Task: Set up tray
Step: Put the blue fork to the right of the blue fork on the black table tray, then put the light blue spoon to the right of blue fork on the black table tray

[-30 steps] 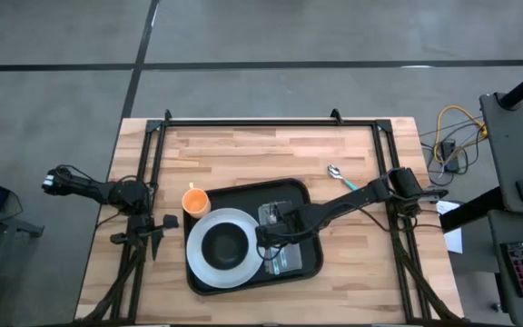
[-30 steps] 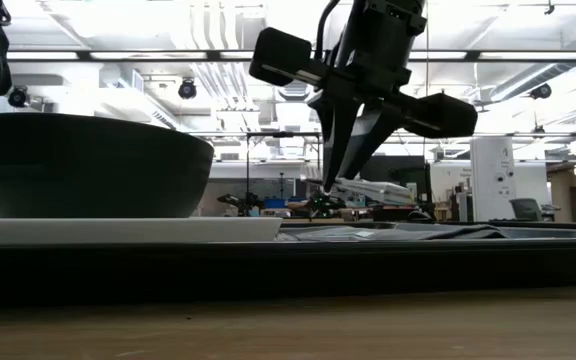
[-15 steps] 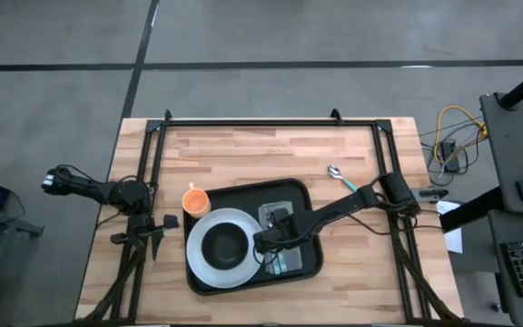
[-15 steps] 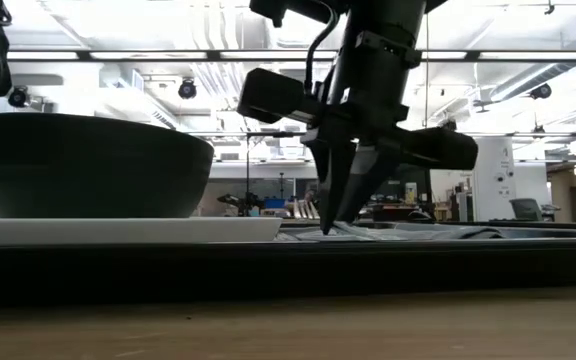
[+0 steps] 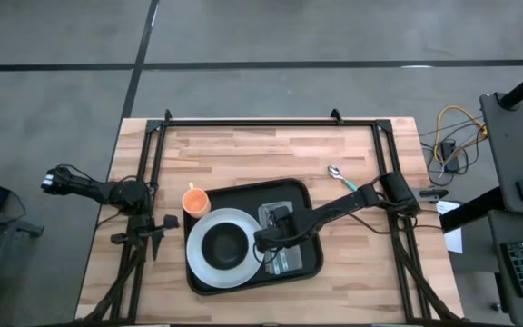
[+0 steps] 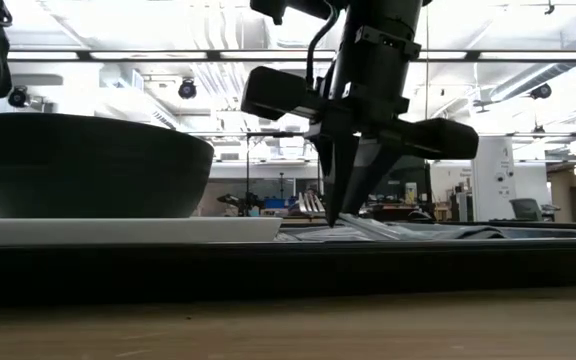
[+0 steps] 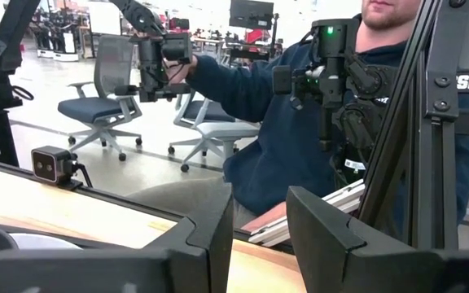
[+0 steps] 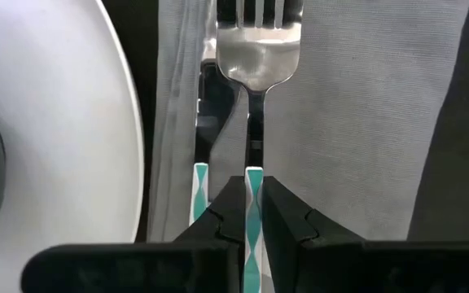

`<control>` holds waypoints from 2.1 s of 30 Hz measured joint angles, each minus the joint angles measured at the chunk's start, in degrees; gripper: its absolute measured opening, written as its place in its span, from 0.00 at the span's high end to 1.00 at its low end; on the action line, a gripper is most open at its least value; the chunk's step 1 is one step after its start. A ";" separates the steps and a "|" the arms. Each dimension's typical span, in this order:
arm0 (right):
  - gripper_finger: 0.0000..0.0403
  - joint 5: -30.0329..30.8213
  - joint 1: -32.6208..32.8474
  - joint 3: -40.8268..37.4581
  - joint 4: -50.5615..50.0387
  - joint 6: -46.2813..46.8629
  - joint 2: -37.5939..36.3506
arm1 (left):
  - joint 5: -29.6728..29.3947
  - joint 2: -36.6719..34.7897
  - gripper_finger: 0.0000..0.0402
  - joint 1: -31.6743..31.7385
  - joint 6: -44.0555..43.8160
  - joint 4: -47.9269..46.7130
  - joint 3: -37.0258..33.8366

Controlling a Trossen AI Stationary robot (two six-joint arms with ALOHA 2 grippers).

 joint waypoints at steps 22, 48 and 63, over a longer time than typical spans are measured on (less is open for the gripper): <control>0.76 1.29 -0.13 -0.39 0.39 -0.02 0.02 | 0.01 0.01 0.76 0.00 0.01 0.02 0.00; 0.75 1.24 -5.20 7.75 -27.58 -10.10 -0.73 | 0.00 0.02 0.76 -0.01 0.00 0.02 0.00; 0.71 12.20 -6.94 0.16 -36.87 -14.38 -18.04 | 0.00 0.02 0.76 0.01 0.02 0.02 0.00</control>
